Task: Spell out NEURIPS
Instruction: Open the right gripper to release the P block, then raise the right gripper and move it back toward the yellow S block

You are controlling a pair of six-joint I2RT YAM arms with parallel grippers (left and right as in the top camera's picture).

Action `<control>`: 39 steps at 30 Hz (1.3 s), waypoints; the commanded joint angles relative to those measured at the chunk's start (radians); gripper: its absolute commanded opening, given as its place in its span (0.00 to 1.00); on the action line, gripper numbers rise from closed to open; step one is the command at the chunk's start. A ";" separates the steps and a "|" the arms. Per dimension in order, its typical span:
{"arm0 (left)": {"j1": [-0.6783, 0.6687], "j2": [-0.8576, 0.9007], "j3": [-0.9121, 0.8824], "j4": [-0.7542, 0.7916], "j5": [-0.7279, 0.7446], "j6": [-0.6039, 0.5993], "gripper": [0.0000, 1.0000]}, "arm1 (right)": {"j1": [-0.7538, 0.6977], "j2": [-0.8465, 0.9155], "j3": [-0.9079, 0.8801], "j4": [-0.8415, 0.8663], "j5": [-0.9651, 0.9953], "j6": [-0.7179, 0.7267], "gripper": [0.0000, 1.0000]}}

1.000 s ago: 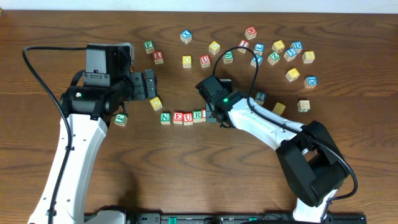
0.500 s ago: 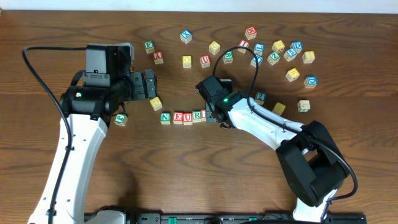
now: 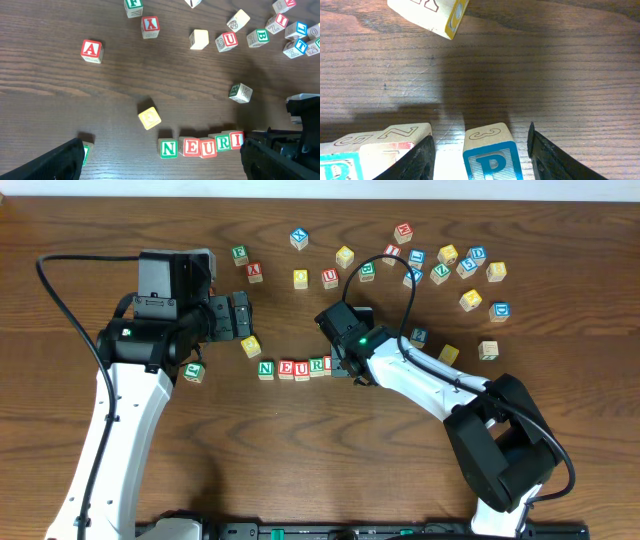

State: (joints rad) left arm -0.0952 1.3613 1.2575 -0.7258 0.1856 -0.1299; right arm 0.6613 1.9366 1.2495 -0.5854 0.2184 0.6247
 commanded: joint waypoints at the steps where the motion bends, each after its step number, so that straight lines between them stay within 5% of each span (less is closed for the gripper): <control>1: 0.002 -0.009 0.023 0.000 0.006 0.006 0.98 | -0.003 -0.001 0.008 -0.002 0.029 -0.005 0.54; 20: 0.002 -0.009 0.023 0.000 0.005 0.006 0.98 | -0.026 -0.095 0.111 -0.028 0.136 -0.058 0.57; 39: 0.002 -0.009 0.023 0.000 0.006 0.006 0.98 | -0.182 -0.229 0.130 -0.342 0.301 0.074 0.62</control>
State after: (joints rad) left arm -0.0952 1.3613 1.2575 -0.7261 0.1856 -0.1299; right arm 0.5060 1.7294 1.3659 -0.9005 0.4847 0.6262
